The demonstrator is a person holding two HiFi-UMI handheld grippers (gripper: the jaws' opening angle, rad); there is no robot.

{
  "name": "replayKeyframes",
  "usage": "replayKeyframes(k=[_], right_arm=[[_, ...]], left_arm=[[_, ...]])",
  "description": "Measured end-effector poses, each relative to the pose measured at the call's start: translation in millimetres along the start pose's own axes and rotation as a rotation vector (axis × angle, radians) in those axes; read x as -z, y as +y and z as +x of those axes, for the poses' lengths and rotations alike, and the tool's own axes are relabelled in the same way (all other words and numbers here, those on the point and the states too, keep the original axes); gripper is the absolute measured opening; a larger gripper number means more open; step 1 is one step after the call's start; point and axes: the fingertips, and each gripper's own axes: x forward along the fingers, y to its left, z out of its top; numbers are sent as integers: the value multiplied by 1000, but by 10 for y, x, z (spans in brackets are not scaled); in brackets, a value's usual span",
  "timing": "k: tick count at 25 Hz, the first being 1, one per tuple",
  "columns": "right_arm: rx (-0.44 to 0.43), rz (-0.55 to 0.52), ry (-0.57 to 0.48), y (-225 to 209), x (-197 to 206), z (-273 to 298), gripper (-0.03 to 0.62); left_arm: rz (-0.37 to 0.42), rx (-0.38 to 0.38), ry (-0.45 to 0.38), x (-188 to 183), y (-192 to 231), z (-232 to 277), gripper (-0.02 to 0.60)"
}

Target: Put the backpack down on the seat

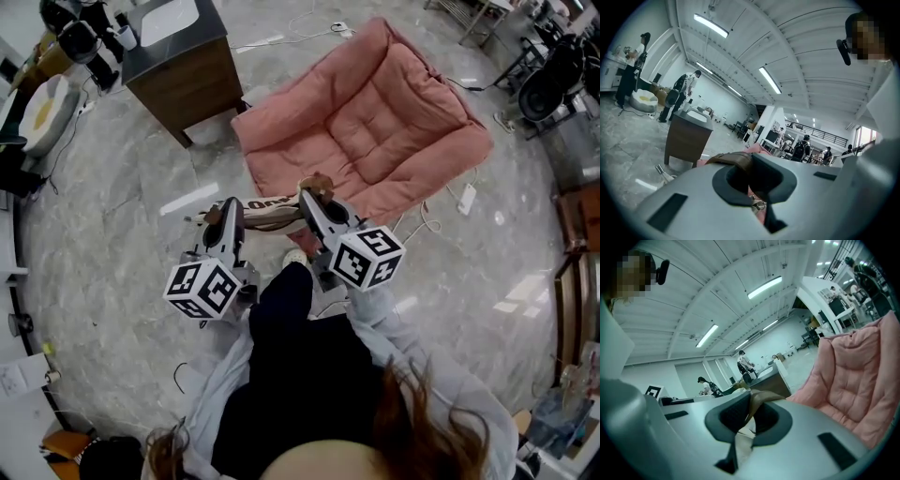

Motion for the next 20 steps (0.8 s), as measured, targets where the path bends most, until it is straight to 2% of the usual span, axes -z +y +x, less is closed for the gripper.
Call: replayKeyframes(k=[9,16,20], right_arm=[[122,15,-10,-633,-413,378,21],[220,68,-16,-1222,-607,556,21],[248,43,-28,-1514,-850,700,21]], left_arm=[[-37,88,100,31,51,900,14],[-29,168,186,135,11,1670,14],[-36,200,213,165,-22,2056,14]])
